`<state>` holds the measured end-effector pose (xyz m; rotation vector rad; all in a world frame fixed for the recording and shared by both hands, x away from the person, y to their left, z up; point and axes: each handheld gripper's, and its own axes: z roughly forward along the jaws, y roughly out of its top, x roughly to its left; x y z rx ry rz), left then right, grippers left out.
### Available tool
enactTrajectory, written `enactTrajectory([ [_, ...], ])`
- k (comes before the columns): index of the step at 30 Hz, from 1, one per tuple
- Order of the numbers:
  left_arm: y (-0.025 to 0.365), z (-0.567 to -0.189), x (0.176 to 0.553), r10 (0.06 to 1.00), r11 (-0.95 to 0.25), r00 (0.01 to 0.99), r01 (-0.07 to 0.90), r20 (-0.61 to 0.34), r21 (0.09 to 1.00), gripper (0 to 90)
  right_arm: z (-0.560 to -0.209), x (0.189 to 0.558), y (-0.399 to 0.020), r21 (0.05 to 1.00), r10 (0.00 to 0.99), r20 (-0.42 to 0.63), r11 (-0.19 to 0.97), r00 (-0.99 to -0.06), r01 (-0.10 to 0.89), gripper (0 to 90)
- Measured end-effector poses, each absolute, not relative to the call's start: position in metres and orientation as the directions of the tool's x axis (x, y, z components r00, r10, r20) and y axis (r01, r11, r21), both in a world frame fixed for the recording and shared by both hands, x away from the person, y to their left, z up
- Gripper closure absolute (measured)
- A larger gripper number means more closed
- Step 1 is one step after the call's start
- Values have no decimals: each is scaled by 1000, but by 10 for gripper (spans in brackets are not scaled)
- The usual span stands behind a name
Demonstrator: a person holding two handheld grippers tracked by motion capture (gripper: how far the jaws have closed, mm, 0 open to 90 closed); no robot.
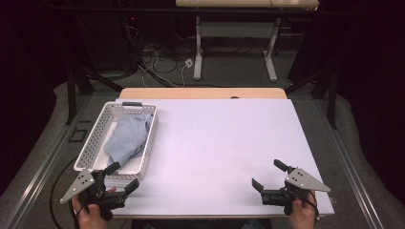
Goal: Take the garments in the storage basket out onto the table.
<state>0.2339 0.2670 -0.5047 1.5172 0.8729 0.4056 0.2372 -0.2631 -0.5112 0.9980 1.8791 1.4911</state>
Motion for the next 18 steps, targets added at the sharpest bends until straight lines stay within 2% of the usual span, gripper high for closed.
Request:
enactTrajectory([
  [3,268,-506,240,717,84,641,313,-275,946,4,-514,240,-266,968,823,53,97,-566,231,0],
  [10,268,-506,250,737,70,614,346,-283,936,4,-517,243,-270,964,824,61,97,-563,247,0],
  [18,267,-498,242,749,61,603,349,-274,935,4,-518,246,-270,965,834,57,94,-549,244,0],
])
